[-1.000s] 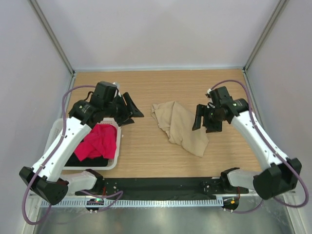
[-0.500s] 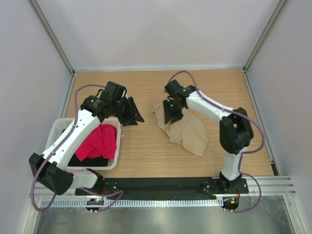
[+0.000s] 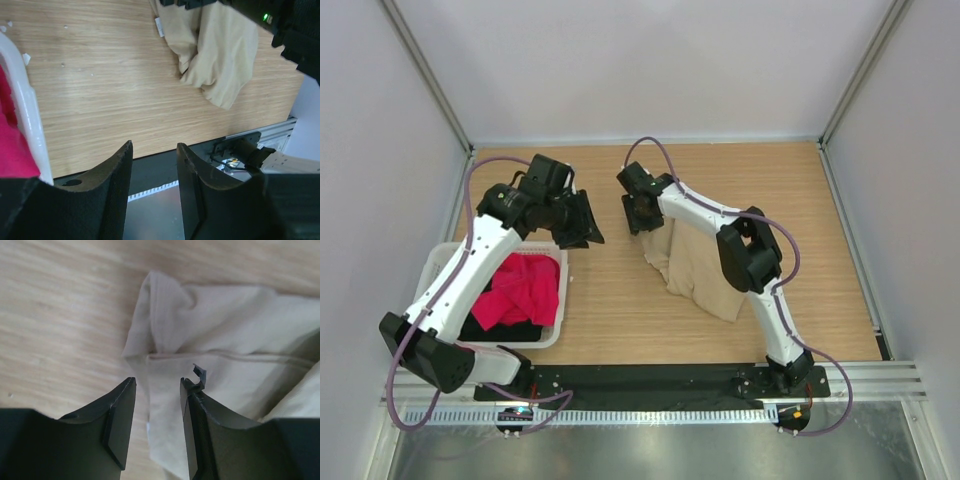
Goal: Fold and stack the t-shirts
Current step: Flatten the tshirt out
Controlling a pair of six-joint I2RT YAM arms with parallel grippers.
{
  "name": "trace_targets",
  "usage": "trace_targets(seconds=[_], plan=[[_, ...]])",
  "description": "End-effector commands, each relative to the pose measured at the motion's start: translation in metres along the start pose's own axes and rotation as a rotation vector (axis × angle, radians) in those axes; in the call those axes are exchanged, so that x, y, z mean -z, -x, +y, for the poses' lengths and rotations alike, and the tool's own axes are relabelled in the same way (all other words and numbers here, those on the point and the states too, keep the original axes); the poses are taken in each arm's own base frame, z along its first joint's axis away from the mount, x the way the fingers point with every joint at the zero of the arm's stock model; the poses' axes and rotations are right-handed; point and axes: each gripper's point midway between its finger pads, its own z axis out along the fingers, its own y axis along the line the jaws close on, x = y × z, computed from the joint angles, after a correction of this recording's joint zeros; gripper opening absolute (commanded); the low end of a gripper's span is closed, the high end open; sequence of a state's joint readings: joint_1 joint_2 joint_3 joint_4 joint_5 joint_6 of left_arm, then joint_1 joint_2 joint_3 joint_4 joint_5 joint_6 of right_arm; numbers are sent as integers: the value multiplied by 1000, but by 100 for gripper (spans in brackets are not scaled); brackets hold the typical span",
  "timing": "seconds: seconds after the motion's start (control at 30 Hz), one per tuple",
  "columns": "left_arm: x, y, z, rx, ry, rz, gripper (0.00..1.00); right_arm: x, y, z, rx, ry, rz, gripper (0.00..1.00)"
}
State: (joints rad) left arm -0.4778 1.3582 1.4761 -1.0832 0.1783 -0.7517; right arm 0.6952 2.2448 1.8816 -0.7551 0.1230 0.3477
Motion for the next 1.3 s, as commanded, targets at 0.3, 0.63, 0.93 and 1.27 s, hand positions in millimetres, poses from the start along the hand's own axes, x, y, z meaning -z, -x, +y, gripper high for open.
trace_targets(seconds=[0.3,0.63,0.93,1.27], plan=[[19,-3,26,-39,51,-8,43,-11,44,-10,30,-114,-122,32],[20,1,24,-41,30,-10,43,29,75,-12,14,-133,-206,1],[37,4,18,-14,-9,-76,44,346,236,1,-142,122,-1028,1],[73,0,14,29,-97,-224,53,544,225,-2,-166,410,-1402,1]])
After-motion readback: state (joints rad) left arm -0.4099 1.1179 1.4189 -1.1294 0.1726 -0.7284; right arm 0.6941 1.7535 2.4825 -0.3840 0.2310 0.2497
